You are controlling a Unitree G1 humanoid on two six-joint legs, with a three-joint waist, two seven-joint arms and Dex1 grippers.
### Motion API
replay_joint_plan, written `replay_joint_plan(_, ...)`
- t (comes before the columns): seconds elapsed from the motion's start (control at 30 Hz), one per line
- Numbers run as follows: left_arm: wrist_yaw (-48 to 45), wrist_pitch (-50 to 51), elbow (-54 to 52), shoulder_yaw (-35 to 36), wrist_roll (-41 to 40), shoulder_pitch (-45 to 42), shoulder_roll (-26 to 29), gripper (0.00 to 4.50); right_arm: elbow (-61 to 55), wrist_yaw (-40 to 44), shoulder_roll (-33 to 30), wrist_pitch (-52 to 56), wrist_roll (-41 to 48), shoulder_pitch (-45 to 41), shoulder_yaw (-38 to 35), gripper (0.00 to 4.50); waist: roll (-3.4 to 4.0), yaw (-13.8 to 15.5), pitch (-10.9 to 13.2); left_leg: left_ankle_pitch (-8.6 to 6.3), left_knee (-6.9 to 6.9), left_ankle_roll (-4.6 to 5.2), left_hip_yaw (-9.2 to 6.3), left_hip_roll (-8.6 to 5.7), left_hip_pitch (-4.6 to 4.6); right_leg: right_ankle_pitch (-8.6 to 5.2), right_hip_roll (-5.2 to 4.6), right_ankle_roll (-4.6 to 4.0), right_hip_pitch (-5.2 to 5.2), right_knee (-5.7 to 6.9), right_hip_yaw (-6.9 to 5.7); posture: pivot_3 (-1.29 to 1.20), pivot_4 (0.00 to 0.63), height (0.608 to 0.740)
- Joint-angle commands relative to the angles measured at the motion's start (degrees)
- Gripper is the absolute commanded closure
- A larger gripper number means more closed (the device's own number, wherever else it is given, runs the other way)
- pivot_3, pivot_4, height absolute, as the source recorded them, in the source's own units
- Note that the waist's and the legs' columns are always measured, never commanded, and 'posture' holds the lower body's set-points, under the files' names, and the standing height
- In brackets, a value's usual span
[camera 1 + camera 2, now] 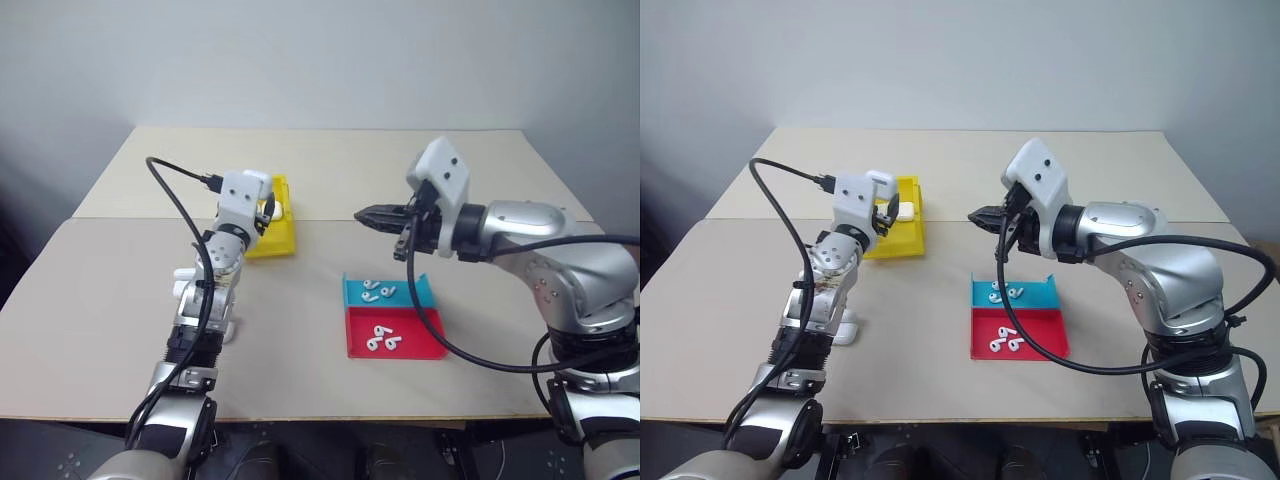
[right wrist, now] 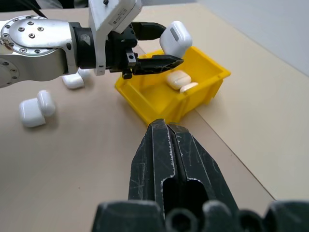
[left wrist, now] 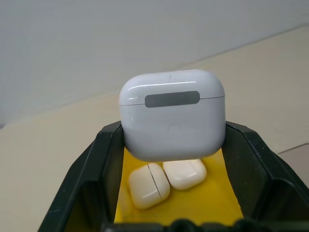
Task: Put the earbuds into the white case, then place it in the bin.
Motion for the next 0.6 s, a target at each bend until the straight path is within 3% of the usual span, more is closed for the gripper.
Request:
replay_joint_plan(0.03,1.0,0.1,0.5,-0.1,1.3,-2.7,0.3,1.73,-3.0,-0.8,-0.6,0.9,0.1,0.0,-1.0,4.47,0.0,0.0,0.0,0.0,0.0,0.0,0.0,0.0,0.0,0.0,0.0,0.0,0.0,0.0,0.0,0.0,0.15,0.74)
replay_joint_plan(0.1,0.7,0.6,1.5,0.2,1.2,-3.1,0.4,1.73,-3.4,-1.0,-0.4,1.3,0.4,0.0,-1.2,4.47,0.0,0.0,0.0,0.0,0.02,0.0,-0.01,0.0,0.01,0.0,0.0,0.0,0.0,-0.01,0.0,0.0,0.15,0.74)
replay_joint_plan(0.13,0.4,1.4,1.8,0.3,1.0,-3.4,0.5,1.02,-3.5,-1.0,-0.3,1.4,0.6,0.0,-1.5,4.5,0.0,0.0,0.0,0.0,0.02,0.01,-0.01,0.0,0.02,0.0,0.0,0.0,0.01,0.0,-0.01,0.0,0.15,0.74)
replay_joint_plan(0.23,0.4,1.2,2.4,0.3,1.1,-3.6,0.5,0.11,-3.8,-0.8,-0.5,1.6,1.0,0.2,-2.2,4.5,0.0,-0.1,0.0,0.0,0.02,0.0,-0.02,0.0,0.04,0.0,0.0,0.0,0.0,0.01,-0.01,0.0,0.15,0.74)
replay_joint_plan(0.4,-1.8,-1.4,-3.8,3.1,-3.1,-0.6,0.3,0.05,-4.0,-0.8,-1.0,1.3,1.4,1.3,-3.3,4.5,0.0,-0.1,0.0,0.0,0.01,0.0,-0.02,0.0,0.02,0.0,0.0,0.0,0.01,0.0,-0.01,0.0,0.15,0.74)
replay_joint_plan(0.6,-16.5,3.2,-21.2,7.3,-15.3,9.5,6.9,0.05,-5.9,-2.0,1.1,-8.1,-1.4,8.7,-5.2,4.5,0.0,-0.3,0.0,0.03,0.0,-0.05,0.01,0.03,0.04,0.0,0.0,0.0,0.0,0.0,0.02,0.0,0.15,0.74)
